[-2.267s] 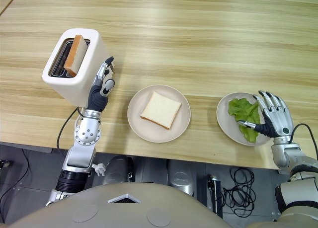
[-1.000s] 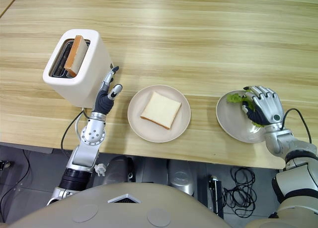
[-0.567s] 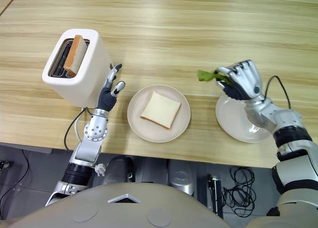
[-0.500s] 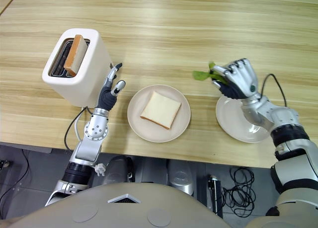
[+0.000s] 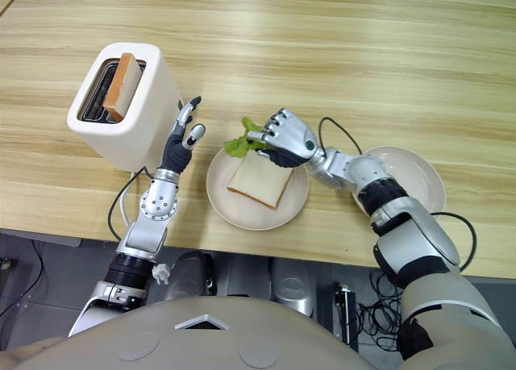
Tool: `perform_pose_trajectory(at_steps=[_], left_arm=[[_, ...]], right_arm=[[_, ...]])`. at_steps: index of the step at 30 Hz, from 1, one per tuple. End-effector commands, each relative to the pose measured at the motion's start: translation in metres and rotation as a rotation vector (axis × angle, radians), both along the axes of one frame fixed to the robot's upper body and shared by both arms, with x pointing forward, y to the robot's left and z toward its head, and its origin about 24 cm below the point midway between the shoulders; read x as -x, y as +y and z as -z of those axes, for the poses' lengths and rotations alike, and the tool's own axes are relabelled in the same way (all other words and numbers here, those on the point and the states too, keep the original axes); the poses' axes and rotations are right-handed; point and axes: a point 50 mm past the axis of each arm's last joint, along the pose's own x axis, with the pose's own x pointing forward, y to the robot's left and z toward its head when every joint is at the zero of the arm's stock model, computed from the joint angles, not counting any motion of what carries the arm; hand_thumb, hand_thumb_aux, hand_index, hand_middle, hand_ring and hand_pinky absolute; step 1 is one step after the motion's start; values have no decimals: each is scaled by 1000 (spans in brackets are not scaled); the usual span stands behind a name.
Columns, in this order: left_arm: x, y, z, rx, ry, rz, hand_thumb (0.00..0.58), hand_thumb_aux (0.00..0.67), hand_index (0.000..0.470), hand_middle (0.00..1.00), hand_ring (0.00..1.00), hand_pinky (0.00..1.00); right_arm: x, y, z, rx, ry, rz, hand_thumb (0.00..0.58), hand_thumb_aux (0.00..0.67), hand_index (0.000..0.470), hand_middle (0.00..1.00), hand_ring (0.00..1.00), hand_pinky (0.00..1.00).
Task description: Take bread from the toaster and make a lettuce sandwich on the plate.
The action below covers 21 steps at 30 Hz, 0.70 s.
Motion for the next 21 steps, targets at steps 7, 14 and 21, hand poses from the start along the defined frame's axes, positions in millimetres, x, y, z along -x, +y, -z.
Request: perform_pose_trajectory(at_steps=[7, 14, 21], left_arm=[[2, 6, 5, 9, 19, -33, 0, 0, 0, 0, 0, 0], [4, 7, 7, 12, 26, -44, 0, 0, 0, 0, 0, 0], [5, 8, 11, 9, 38, -48, 0, 0, 0, 0, 0, 0]], right_arm=[[12, 0, 31, 183, 120, -63, 580, 670, 460, 1000, 1000, 1000], [22, -24, 35, 262, 194, -46, 580, 670, 460, 1000, 1000, 1000], [30, -33, 36, 293, 243, -31, 580, 670, 460, 1000, 1000, 1000]])
